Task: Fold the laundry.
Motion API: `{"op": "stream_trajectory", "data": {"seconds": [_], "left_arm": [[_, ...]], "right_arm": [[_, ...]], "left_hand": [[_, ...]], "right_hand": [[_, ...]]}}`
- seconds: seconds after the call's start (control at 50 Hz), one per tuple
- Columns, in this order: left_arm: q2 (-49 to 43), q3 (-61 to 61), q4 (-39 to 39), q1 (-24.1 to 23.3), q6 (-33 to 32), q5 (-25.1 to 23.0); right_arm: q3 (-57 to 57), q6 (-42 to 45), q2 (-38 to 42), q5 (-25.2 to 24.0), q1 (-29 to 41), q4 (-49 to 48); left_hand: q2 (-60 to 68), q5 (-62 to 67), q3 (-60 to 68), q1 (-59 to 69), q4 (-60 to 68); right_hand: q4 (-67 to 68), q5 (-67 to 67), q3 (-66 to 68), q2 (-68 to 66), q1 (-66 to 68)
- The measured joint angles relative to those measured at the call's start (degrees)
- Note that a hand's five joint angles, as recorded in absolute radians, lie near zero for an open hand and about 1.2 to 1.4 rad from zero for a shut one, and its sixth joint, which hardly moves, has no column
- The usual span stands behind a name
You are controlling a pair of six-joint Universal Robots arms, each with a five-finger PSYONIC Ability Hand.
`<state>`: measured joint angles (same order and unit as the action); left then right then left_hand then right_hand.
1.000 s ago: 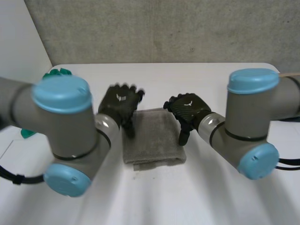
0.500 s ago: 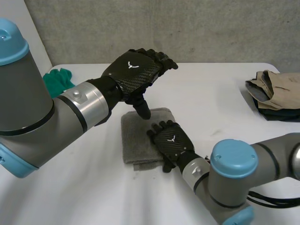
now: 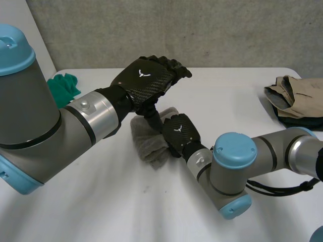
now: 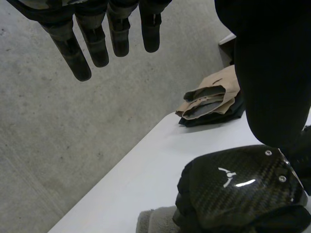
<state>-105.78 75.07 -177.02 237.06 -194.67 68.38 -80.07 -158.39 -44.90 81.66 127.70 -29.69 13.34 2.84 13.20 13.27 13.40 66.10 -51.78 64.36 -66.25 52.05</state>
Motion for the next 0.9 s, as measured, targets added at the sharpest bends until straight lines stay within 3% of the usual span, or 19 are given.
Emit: {"op": "stream_trajectory", "data": {"seconds": [0.16,0.3,0.38,0.44,0.54,0.78,0.9], "left_arm": [[0.1,0.1,0.0,0.0,0.0,0.0],[0.2,0.4,-0.1,0.1,0.8,0.0],[0.2,0.6,-0.1,0.2,1.3,0.0],[0.2,0.8,-0.2,0.2,1.7,0.0],[0.5,0.7,-0.3,0.2,1.8,0.0],[1.2,0.8,-0.4,0.1,1.8,0.0],[1.2,1.3,-0.4,0.1,1.9,0.0]], "right_arm": [[0.4,-0.1,-2.3,-0.3,-1.4,2.9],[-1.9,0.3,-6.7,-1.9,-9.7,5.7],[-2.1,0.5,-8.8,-6.4,-15.8,5.2],[0.0,0.6,-11.0,-14.3,-23.5,2.4],[6.2,-1.6,-12.2,-21.1,-31.5,-3.9],[18.7,-18.8,-8.2,-22.8,-45.6,-18.1],[19.8,-20.7,-2.4,-25.6,-50.8,-20.1]], "left_hand": [[0.0,0.0,0.0,0.0,0.0],[0.0,0.0,0.0,0.0,0.0],[0.0,0.0,0.0,0.0,0.0],[0.0,0.0,0.0,0.0,-0.1],[-0.1,0.0,0.0,0.0,-0.1],[-0.1,0.0,0.0,-0.1,-0.1],[-0.1,0.0,0.0,-0.1,-0.1]], "right_hand": [[1.4,-0.7,0.7,-0.6,0.2],[1.4,-0.7,0.7,-0.6,0.2],[1.9,-0.7,1.2,-0.6,0.6],[1.9,-0.7,1.2,-0.6,0.8],[1.9,-0.7,1.2,-0.6,0.8],[2.0,-1.6,1.8,-0.6,0.8],[2.0,-1.6,1.9,-0.6,0.8]]}}
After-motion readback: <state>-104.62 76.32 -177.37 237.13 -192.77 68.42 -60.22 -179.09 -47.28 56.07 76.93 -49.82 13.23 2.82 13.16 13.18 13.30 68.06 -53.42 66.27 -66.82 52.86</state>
